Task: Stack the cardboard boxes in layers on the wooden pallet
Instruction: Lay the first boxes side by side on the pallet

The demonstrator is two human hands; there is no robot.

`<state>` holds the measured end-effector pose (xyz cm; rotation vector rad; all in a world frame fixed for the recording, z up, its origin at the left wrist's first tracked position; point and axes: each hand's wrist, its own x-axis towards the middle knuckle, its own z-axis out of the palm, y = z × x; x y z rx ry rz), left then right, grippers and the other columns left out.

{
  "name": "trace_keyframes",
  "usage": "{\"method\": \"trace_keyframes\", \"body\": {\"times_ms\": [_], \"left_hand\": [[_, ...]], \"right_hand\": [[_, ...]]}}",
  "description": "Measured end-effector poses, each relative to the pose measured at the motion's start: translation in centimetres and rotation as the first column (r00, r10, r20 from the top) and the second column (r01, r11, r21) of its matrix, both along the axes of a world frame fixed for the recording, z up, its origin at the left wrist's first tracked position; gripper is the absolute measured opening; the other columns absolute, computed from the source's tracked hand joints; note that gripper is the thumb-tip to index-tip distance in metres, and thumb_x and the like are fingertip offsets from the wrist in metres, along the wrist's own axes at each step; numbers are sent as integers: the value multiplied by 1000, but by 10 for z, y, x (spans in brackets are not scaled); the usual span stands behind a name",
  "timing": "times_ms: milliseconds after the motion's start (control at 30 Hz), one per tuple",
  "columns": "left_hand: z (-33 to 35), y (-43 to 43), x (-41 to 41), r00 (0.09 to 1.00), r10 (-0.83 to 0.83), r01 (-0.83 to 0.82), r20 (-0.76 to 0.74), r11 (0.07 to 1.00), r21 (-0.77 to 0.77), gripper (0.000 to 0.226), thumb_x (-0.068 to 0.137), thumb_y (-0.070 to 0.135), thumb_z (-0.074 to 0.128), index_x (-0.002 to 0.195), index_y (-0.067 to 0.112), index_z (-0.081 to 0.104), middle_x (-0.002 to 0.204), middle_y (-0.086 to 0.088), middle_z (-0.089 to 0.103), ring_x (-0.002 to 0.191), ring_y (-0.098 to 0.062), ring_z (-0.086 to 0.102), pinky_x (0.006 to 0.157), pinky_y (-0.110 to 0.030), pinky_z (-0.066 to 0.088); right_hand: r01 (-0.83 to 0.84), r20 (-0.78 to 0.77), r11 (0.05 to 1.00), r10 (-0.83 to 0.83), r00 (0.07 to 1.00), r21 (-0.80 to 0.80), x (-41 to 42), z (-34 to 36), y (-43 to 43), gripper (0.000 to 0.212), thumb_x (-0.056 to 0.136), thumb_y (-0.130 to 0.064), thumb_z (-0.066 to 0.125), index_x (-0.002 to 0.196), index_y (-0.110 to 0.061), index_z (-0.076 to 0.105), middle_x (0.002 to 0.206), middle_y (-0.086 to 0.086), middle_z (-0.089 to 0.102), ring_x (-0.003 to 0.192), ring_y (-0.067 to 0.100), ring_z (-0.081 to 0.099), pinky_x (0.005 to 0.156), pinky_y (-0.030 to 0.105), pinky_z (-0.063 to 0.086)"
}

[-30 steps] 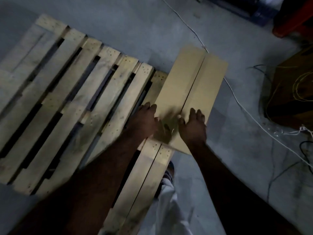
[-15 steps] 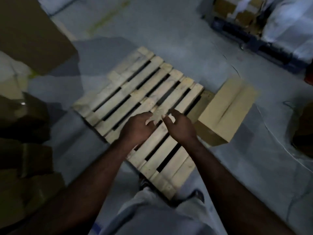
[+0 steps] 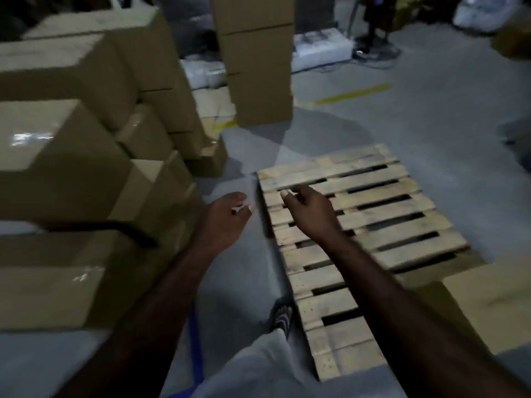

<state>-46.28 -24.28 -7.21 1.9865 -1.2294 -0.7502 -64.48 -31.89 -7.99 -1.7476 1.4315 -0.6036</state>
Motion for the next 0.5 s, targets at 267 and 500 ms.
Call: {"method": "trace_keyframes", "body": {"times_ms": [267,500], "left_hand": [[36,123,119,911,410,-413,-55,903,-116,16,95,28,65,102,17,73,97,1,74,93,-18,69,79,-29,50],[44,165,232,758,635,-652,-152,745,-140,29,95,36,64,115,16,70,106,-1,71,101,-18,65,90,-41,55]], "right_hand": [[-381,19,924,382,924,-23,154,30,62,53,97,-53,55,134,-17,61,123,7,69,116,23,62,93,30,47],[-587,-45,806,585,810,-77,301,54,66,57,97,-54,53,139,-15,56,125,8,67,109,21,63,81,28,46]]}}
